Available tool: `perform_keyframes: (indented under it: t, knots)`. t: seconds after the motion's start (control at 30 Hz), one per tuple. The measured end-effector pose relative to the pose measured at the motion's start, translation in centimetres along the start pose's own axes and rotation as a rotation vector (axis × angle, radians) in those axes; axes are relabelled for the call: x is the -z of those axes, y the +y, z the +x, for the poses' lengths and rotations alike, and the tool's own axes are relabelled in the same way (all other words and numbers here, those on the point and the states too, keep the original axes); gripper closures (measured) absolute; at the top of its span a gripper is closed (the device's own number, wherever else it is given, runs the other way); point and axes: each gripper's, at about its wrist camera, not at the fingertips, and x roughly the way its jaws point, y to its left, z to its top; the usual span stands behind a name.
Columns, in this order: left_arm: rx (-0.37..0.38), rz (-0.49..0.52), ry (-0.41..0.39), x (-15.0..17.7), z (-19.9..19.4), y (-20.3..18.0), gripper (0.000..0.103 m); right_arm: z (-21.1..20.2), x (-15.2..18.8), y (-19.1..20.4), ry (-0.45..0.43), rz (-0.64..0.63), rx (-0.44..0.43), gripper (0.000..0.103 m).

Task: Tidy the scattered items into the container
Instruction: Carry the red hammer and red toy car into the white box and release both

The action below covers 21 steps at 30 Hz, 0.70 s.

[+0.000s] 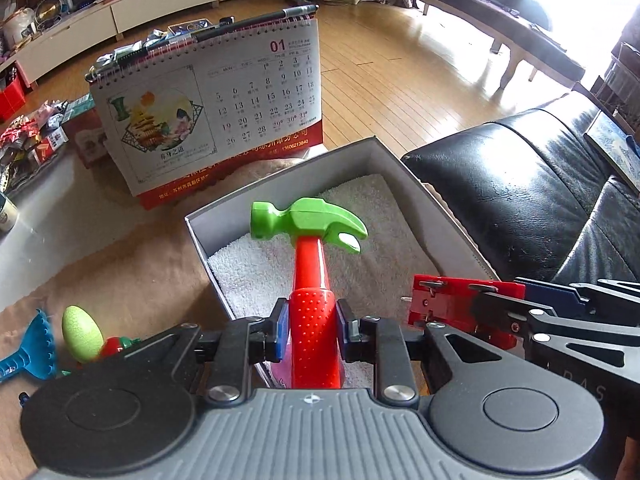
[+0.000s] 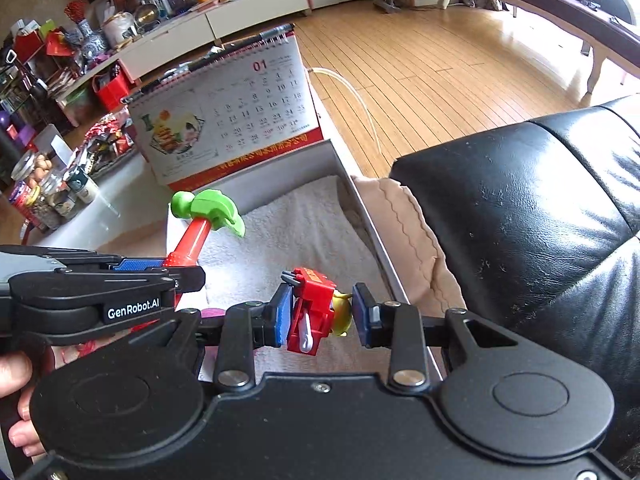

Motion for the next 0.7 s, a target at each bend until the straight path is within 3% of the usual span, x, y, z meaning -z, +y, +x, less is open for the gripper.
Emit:
perform_keyframes:
  t: [0.2,0.3,0.47,0.7]
  knots:
    - [-0.007,0.01,0.014,-0.2,1.3,-0.2,0.077,0.8,0.2,-0.5,0.007,-0.003,0.015,0.068]
    - [-0.025,0.016,0.003,-0.2,1.4,-0.2,0.062,1.1,0.2,-0.7,0.009,0.0,0.015,0.068]
    - [-0.044,0.023,-0.006,-0.1,1.2,0.0,0.052,1.2,0.0,-0.9,0.004,0.008,0.008,0.066]
    - [-0.055,0.026,-0.007,0.6,0.6,0.4,0.05,0.7,0.4,0.2,-0.005,-0.015,0.004,0.058]
